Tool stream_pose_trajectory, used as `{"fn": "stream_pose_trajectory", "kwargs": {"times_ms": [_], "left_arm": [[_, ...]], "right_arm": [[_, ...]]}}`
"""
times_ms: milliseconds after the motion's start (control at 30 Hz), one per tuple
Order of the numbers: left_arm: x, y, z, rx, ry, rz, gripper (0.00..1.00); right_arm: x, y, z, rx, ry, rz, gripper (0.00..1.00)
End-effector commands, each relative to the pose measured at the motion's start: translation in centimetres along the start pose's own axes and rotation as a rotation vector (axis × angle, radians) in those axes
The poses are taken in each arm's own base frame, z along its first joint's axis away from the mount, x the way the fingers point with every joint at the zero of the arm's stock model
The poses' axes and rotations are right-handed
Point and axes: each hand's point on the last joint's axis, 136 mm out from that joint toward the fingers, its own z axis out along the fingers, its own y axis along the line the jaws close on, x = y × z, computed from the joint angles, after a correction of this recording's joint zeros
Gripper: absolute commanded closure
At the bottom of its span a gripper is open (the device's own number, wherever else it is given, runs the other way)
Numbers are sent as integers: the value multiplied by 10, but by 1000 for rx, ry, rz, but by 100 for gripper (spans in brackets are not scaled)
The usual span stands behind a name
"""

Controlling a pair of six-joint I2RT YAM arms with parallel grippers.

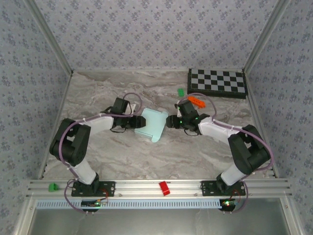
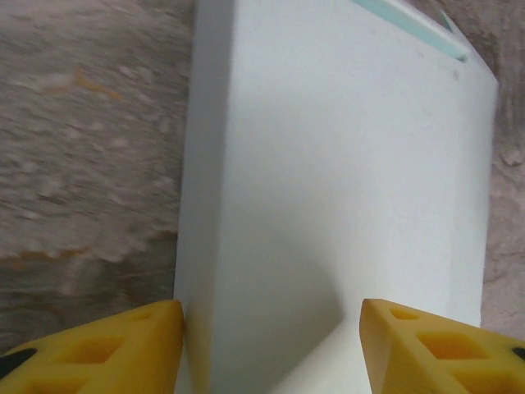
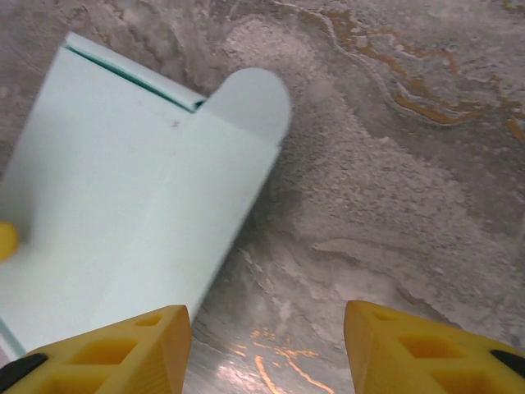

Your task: Fold the paper box

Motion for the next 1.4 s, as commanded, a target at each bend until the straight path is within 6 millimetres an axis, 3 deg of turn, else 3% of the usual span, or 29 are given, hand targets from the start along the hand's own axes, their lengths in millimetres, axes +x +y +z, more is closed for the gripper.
{"fn": "stream_pose_trajectory", "kwargs": {"times_ms": [0, 333, 567, 1033, 1367], "left_arm": [[-9, -22, -9, 28, -92, -29, 42], [-14, -13, -19, -69, -161, -28, 42], [-24, -7, -19, -87, -157, -15, 50], [-26, -13, 3, 10, -82, -18, 56], [-24, -9, 11, 11, -66, -36, 66]], "right_arm": [[4, 4, 6, -44, 9, 42, 46], [10, 1, 12, -97, 12, 111, 40], [11, 7, 21, -195, 16, 182, 35], [9, 26, 41, -354, 34, 258, 39], [1, 45, 38, -464, 27, 252, 46]]}}
